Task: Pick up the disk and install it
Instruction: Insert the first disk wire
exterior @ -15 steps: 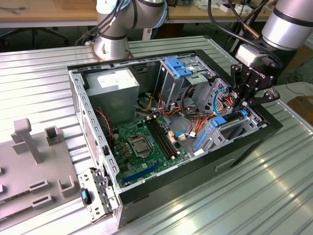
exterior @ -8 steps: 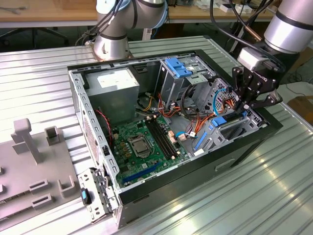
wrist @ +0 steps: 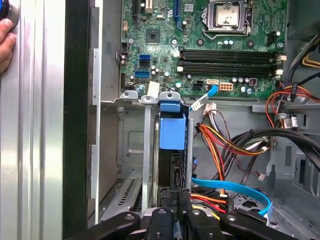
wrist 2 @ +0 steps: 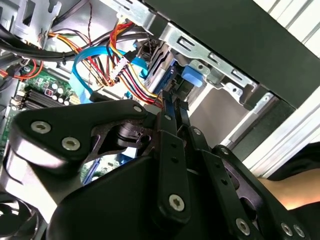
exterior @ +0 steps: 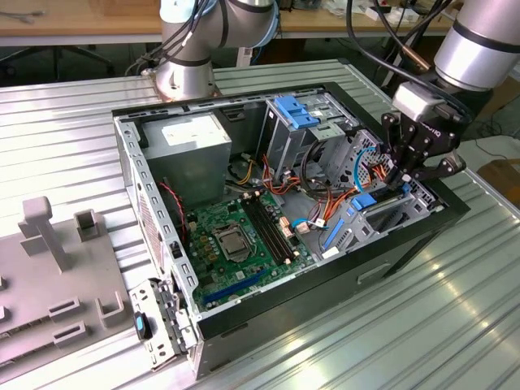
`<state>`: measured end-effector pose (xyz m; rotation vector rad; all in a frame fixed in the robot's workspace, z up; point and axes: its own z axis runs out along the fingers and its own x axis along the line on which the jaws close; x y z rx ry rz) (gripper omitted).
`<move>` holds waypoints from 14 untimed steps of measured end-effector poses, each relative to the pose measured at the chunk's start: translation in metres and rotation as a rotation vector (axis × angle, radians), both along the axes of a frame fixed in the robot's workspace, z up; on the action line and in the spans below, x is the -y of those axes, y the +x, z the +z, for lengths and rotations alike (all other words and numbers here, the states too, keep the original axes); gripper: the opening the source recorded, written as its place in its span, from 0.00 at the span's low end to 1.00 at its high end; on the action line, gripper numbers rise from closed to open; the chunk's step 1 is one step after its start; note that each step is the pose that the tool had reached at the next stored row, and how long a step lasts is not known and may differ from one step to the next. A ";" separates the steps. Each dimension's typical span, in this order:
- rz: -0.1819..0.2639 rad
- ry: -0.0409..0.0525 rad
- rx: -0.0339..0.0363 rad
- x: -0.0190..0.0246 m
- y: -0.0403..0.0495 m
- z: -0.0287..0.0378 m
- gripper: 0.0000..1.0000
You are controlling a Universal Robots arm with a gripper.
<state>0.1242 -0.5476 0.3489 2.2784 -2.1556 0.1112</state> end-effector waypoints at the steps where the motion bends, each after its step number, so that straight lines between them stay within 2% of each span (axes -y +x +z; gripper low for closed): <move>1: 0.000 0.0001 0.0001 0.0000 0.0000 0.0000 0.16; 14: -0.012 0.0002 0.0001 -0.0004 0.0019 -0.0004 0.16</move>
